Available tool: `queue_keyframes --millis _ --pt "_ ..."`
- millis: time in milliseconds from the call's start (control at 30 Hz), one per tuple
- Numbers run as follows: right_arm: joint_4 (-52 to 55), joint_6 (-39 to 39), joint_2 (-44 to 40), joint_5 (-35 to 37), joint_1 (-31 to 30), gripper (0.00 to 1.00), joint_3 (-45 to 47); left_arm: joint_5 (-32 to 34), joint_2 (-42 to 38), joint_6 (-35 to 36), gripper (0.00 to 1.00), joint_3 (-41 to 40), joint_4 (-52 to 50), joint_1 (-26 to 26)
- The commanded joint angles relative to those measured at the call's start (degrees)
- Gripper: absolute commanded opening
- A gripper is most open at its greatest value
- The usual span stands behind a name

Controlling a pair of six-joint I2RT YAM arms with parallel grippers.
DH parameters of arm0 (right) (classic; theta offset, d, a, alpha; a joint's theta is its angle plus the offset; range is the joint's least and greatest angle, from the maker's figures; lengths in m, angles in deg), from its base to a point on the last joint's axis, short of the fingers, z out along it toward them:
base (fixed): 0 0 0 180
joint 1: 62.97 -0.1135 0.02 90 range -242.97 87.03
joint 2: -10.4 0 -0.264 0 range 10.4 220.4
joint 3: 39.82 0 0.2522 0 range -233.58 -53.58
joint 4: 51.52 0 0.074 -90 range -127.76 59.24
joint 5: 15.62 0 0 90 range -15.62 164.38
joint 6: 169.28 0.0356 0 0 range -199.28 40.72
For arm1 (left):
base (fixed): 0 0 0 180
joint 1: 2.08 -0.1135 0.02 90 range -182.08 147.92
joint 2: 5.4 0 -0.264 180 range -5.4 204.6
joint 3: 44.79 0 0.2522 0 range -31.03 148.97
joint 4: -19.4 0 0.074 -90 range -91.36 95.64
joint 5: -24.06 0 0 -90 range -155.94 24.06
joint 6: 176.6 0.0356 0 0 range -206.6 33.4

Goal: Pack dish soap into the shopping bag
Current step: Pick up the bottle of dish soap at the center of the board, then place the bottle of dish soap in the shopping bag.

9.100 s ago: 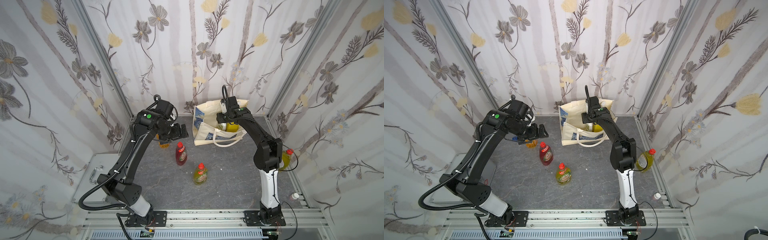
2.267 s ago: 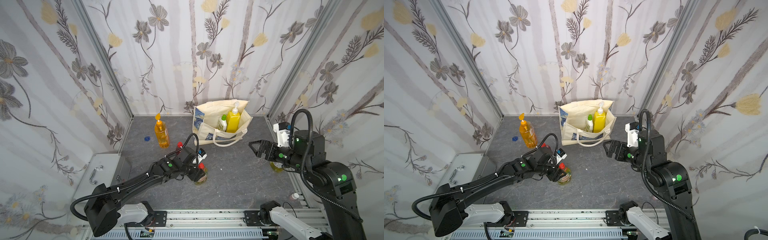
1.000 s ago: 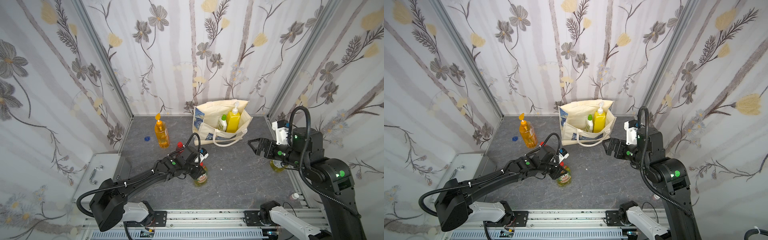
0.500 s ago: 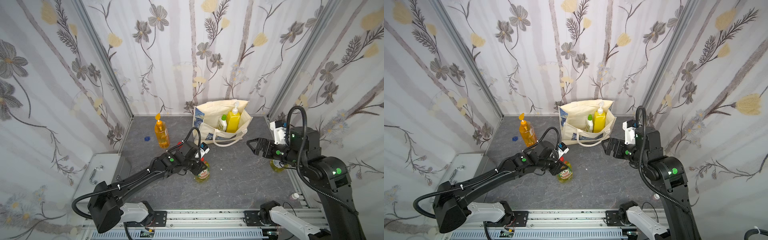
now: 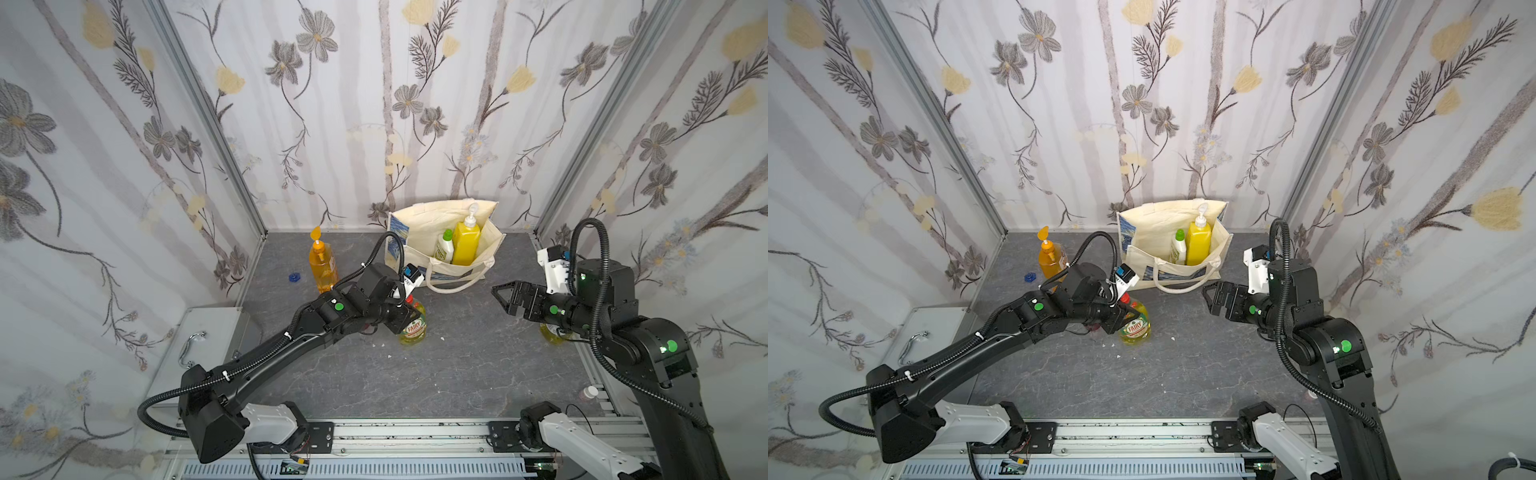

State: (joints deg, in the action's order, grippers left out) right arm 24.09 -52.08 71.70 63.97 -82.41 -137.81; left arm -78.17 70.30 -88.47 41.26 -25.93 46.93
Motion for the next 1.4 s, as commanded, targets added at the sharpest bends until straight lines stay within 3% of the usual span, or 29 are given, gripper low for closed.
queue_keyframes --millis 0,1367 --pt "-3.0 -0.1 -0.1 -0.6 0.0 1.0 0.6 0.3 0.5 0.6 0.3 3.2 3.1 0.0" --pt "-1.7 0.6 -8.7 3.6 1.9 1.0 11.2 4.3 16.3 -0.1 0.32 37.5 6.3 0.0"
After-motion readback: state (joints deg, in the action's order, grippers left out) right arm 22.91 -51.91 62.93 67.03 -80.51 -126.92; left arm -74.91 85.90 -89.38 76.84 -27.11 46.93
